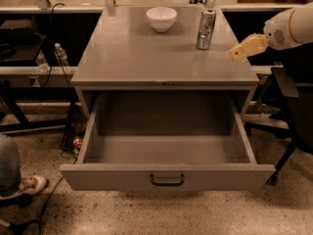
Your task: Place redbull can into top drawer
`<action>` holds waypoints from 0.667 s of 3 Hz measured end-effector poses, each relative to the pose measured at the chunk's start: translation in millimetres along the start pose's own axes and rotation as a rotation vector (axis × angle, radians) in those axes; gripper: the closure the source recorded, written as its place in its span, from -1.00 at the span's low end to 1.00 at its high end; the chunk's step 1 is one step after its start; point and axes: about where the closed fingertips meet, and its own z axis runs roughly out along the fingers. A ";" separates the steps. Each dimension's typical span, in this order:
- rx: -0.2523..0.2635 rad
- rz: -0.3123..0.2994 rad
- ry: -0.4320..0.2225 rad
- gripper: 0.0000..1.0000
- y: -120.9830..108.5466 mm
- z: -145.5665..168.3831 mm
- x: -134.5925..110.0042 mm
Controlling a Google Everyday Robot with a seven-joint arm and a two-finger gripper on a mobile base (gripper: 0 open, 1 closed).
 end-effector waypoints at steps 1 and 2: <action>0.016 0.069 -0.032 -1.00 -18.7 36.0 3.7; 0.016 0.069 -0.032 -1.00 -18.6 36.1 3.7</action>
Offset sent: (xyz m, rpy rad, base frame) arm 0.0291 -0.0015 -0.0150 0.0522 -0.0053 -0.0383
